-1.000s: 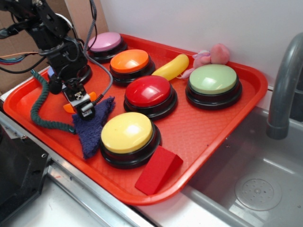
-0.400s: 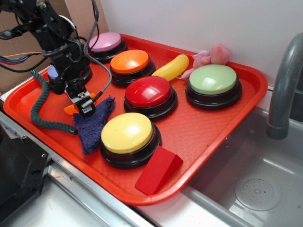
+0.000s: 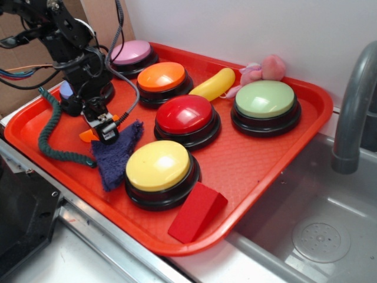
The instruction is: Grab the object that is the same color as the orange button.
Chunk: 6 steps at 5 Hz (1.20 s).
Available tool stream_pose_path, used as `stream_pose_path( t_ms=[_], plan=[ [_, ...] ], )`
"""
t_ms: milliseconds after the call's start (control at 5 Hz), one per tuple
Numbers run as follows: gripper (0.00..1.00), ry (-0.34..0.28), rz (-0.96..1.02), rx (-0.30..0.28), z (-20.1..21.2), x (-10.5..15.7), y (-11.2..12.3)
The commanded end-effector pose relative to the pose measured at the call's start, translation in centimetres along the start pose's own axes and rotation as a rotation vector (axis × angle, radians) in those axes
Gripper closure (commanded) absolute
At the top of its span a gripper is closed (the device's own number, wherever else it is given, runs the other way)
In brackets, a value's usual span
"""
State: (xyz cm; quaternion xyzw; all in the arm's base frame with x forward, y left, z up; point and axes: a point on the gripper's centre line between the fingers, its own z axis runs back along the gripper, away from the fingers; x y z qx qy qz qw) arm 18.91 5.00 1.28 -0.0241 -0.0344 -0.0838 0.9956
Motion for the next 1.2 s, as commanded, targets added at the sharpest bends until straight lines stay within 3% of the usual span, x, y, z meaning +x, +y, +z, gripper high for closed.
stream_pose_path(
  t_ms=[0, 200, 400, 800, 1000],
  plan=[
    [1.00, -0.020, 0.165, 0.052, 5.0, 1.4, -0.6],
    [1.00, -0.038, 0.217, 0.088, 8.5, 2.2, -1.3],
    [1.00, -0.059, 0.250, 0.042, 11.0, 2.7, -2.3],
    [1.00, -0.046, 0.300, 0.078, 13.9, 3.3, -5.3],
    [1.00, 0.024, 0.295, 0.071, 13.5, 3.2, -5.2]
  ],
)
